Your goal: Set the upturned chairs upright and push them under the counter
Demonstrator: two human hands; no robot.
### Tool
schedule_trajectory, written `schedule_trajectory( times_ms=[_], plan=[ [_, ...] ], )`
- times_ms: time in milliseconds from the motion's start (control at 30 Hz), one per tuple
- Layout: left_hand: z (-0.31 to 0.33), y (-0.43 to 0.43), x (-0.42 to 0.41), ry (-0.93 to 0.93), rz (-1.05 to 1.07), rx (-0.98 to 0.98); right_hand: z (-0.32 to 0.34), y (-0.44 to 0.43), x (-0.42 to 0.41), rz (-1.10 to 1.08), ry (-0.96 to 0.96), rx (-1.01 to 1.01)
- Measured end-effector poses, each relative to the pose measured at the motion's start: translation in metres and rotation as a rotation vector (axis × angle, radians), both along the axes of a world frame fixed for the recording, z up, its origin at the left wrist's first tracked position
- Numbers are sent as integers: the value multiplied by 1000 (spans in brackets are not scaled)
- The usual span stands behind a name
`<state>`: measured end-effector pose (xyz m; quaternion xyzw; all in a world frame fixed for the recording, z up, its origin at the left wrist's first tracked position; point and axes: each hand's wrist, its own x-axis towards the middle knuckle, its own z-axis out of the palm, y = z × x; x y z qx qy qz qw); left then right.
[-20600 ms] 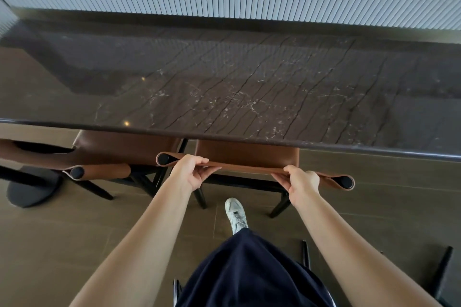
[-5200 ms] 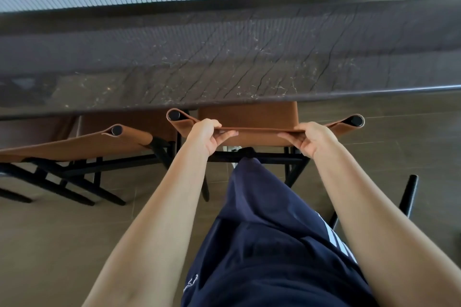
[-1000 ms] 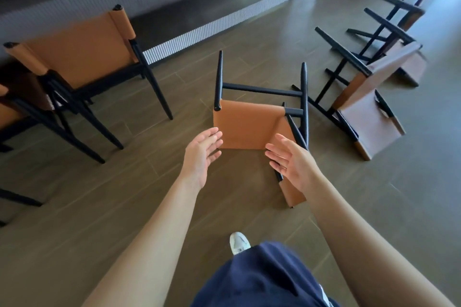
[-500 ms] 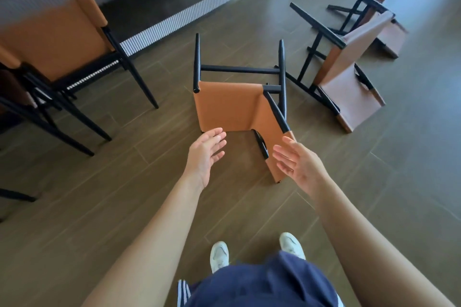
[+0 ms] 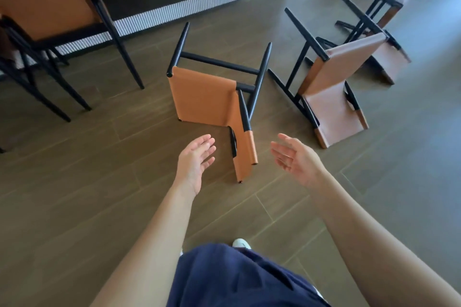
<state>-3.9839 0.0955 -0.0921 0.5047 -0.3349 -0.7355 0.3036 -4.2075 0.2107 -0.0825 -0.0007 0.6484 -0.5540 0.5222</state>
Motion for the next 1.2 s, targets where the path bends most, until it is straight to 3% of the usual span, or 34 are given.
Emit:
schedule_trajectory(
  times_ms=[733,1200],
  plan=[
    [-18,67,-31,-48,6,16,-27,50,-26,33,-61,-9],
    [-54,90,-112,-92,274,62,-64,11,-126,288,-15,114]
  ],
)
